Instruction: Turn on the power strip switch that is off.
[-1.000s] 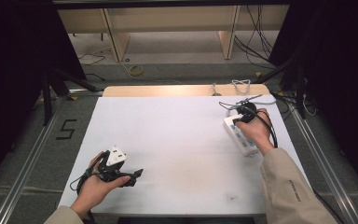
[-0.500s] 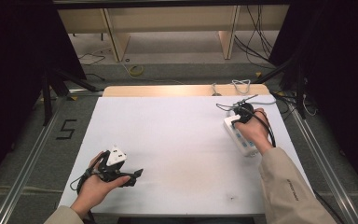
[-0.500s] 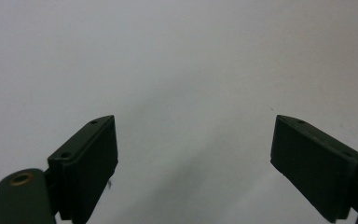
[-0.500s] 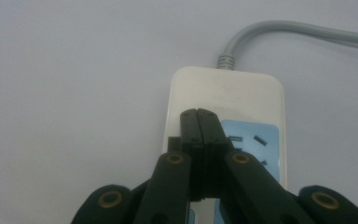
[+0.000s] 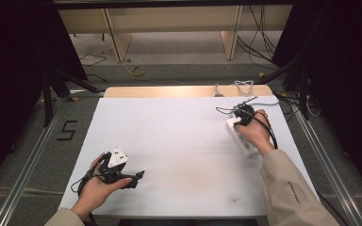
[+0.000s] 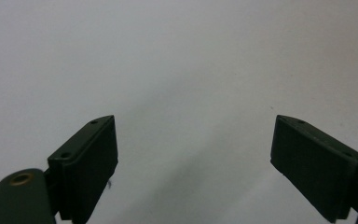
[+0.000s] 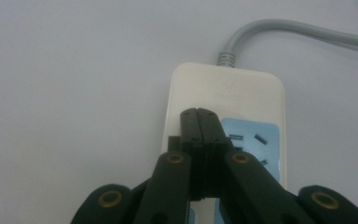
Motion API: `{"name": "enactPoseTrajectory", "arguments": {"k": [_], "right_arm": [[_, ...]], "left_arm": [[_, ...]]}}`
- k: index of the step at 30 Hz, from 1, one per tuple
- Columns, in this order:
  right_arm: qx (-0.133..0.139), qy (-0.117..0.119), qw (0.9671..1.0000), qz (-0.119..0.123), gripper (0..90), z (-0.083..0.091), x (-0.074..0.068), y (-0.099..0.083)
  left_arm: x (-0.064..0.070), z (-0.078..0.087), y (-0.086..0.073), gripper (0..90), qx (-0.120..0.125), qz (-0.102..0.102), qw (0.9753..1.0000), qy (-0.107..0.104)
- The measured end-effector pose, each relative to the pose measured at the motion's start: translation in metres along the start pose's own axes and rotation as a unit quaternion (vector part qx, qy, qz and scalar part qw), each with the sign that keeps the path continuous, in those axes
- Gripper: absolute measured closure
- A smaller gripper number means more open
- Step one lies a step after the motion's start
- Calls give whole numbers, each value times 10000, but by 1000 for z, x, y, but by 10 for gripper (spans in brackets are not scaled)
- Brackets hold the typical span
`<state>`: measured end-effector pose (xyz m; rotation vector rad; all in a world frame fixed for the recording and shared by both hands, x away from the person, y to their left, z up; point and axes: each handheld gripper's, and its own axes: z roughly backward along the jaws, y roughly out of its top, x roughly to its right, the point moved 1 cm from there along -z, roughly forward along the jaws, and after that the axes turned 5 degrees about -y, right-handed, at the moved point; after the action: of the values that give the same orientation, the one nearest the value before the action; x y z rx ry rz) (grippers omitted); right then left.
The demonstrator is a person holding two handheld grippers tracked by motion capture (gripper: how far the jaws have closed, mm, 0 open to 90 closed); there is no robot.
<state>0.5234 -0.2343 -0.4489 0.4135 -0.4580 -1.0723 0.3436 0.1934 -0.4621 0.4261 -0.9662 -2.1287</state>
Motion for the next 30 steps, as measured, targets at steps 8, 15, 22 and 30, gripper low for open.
{"name": "enactPoseTrajectory", "arguments": {"k": [8, 15, 22, 30], "right_arm": [[-60, -43, 9999, 117, 900, -2, -1, 1], [-34, -148, 9998, 144, 900, -1, -3, 1], [47, -120, 9999, 76, 877, 1, -2, -2], [491, 133, 9984, -252, 751, 18, 0, -10]], "left_arm": [[0, 0, 0, 144, -18, -1, 10000, 19], [0, -1, 0, 144, -30, -15, 10000, 8], [-1, -2, 0, 144, -58, -8, 10000, -9], [-1, -1, 0, 144, -53, 2, 10000, 6]]}}
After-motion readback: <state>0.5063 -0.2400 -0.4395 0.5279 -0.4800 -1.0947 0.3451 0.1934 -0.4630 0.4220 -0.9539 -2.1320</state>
